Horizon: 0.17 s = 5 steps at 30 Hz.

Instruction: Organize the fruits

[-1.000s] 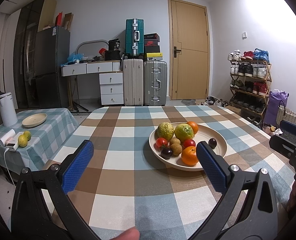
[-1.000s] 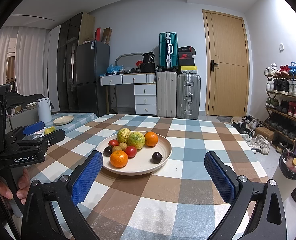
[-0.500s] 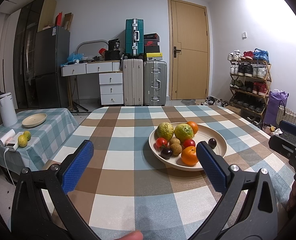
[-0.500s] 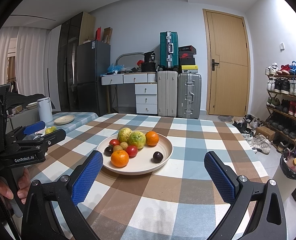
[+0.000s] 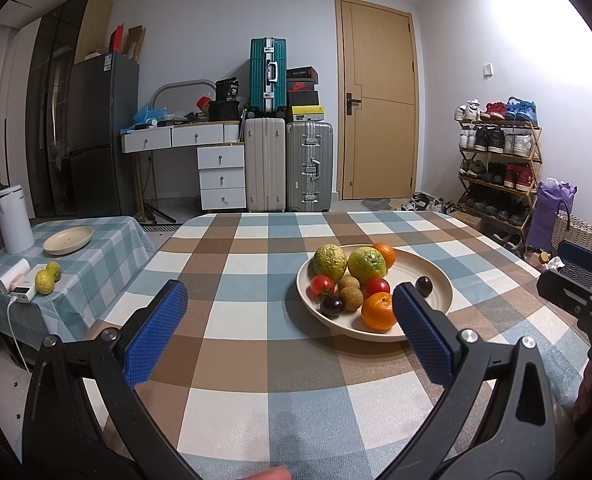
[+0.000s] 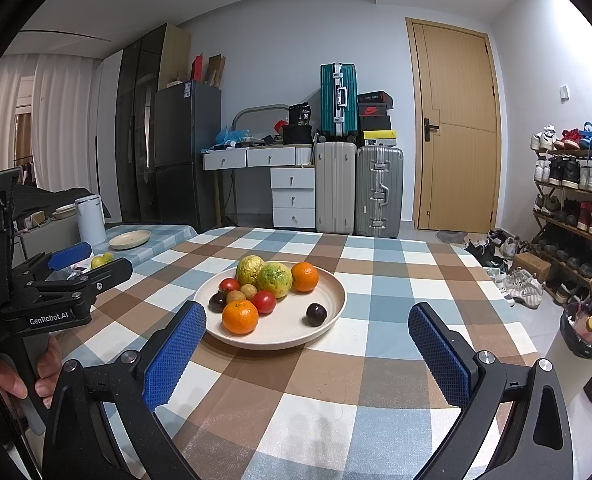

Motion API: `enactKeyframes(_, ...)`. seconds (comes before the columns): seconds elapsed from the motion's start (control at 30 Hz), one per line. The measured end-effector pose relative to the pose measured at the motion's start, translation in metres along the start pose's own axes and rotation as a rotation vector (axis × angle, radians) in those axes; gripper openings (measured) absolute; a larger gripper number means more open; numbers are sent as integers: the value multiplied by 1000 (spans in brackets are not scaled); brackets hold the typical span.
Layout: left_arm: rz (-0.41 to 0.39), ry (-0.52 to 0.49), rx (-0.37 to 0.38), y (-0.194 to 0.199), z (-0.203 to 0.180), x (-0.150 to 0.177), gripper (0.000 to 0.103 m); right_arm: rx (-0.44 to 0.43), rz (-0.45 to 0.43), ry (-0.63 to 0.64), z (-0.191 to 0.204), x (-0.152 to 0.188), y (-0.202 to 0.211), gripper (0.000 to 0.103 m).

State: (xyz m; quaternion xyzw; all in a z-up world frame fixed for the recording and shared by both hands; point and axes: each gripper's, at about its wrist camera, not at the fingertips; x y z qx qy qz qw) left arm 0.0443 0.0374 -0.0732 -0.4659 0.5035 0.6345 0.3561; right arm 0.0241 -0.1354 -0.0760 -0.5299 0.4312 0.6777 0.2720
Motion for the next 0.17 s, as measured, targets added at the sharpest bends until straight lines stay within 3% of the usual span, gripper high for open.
enactKeyframes(0.17, 1, 0, 0, 0, -1, 0, 102, 0, 0, 1, 0, 0, 0, 103)
Point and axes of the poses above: each gripper's, at about its wrist camera, not at the fingertips, and y roughly against the way its jaws point, z to its left, x to its underside, and after that the axes turned 11 degrees about -x, right-handed
